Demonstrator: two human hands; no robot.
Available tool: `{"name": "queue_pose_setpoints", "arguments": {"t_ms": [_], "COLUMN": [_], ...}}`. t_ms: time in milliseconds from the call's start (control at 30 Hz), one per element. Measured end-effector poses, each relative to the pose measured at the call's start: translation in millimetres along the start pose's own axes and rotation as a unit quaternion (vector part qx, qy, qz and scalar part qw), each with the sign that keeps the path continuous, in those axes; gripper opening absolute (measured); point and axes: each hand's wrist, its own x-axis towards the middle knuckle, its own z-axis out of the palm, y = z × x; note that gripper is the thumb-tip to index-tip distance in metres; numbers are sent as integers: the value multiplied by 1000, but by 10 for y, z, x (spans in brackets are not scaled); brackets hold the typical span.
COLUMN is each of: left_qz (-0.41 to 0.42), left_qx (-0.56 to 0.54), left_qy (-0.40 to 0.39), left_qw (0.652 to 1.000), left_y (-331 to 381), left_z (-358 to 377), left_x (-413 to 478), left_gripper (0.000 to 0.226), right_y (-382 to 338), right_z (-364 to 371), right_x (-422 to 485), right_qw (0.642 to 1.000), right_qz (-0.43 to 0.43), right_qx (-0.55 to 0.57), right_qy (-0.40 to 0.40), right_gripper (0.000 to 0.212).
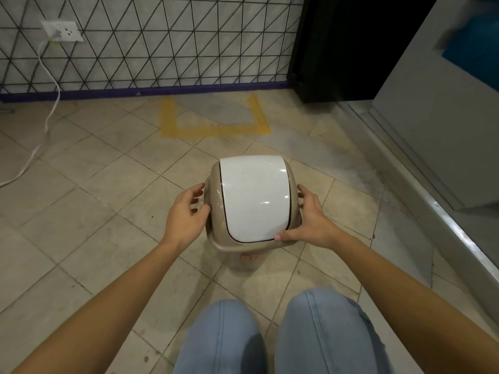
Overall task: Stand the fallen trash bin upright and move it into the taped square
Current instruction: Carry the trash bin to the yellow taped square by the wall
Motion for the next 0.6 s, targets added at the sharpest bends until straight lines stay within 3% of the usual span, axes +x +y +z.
{"name": "queue_pose_setpoints", "arguments": {"t_ms": [100, 233, 300, 400, 600], "left_qz": [40, 111, 121, 110, 59], "left_qx": [-26, 78, 99, 95, 13], "left_qy": [-46, -141, -164, -168, -166], "left_qw": [998, 981, 974, 975, 984], "left_y": [16, 25, 30, 53, 69], "left_z": [-43, -31, -6, 35, 83], "left_x": [-126, -251, -229, -182, 32], "left_gripper": [69, 125, 142, 148, 137], "right_y": [-36, -49, -68, -120, -206], "right_z": [35, 76, 82, 97, 65], "right_x": [-16, -21, -8, 41, 245], "right_qw": [999, 995, 996, 998, 999], "right_qz": [-28, -46, -44, -44, -25], "right_qx": [-44, -85, -73, -40, -25], "right_qy": [10, 19, 17, 22, 32], "right_gripper": [143, 147, 146, 144, 144]}}
